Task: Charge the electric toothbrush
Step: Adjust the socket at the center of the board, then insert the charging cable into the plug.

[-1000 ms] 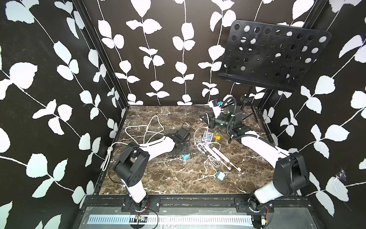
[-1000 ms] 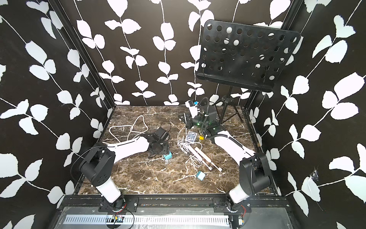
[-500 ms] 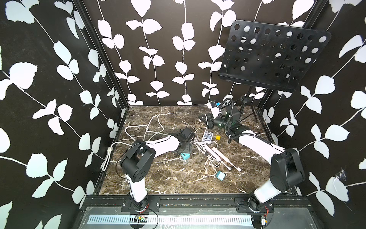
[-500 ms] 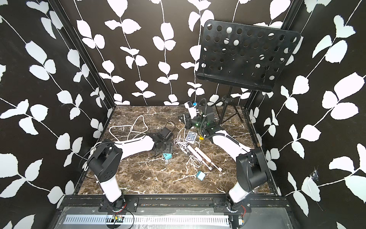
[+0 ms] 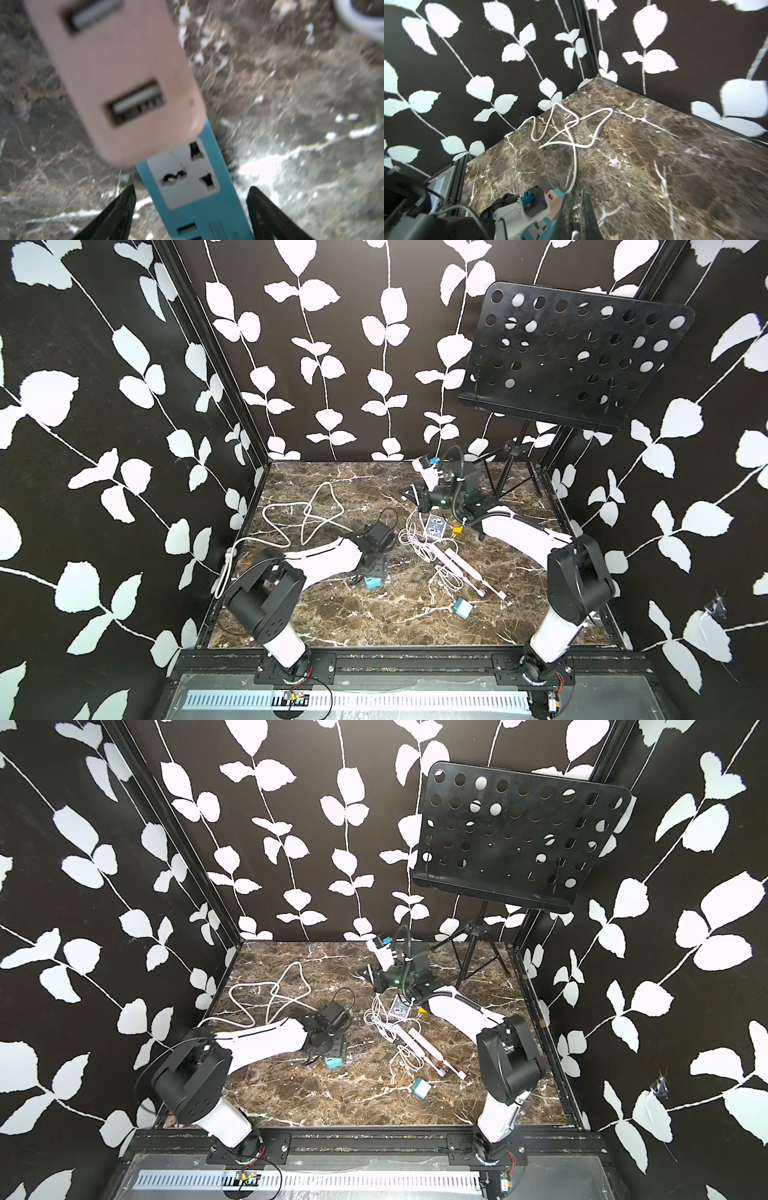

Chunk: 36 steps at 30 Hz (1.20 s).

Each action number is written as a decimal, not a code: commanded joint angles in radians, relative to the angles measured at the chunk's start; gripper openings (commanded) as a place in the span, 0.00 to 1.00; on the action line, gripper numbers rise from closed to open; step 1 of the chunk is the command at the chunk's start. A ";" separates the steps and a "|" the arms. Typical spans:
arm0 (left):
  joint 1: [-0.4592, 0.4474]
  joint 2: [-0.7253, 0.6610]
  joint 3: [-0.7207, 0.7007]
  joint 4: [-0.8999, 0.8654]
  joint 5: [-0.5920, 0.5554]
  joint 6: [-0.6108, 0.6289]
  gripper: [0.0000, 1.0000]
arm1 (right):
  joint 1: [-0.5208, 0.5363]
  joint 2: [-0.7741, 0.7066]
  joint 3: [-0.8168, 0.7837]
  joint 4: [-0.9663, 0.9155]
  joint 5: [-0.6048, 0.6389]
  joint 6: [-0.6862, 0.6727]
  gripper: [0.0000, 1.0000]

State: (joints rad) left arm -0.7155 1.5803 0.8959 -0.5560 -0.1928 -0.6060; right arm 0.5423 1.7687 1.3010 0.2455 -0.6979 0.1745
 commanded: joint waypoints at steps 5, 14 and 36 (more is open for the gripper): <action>0.078 -0.174 -0.077 -0.049 0.087 0.062 0.83 | 0.112 0.118 0.133 -0.077 -0.050 -0.104 0.00; 0.225 -0.336 -0.073 -0.057 0.157 0.078 0.82 | 0.160 0.302 0.357 -0.294 -0.168 -0.274 0.00; 0.450 -0.403 -0.176 0.065 0.162 0.018 0.56 | 0.207 0.528 0.634 -0.632 -0.310 -0.644 0.00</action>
State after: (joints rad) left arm -0.2722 1.1961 0.7425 -0.5148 -0.0345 -0.5777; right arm 0.7372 2.2765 1.9060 -0.3748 -0.9657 -0.4107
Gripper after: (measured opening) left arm 0.561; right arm 0.055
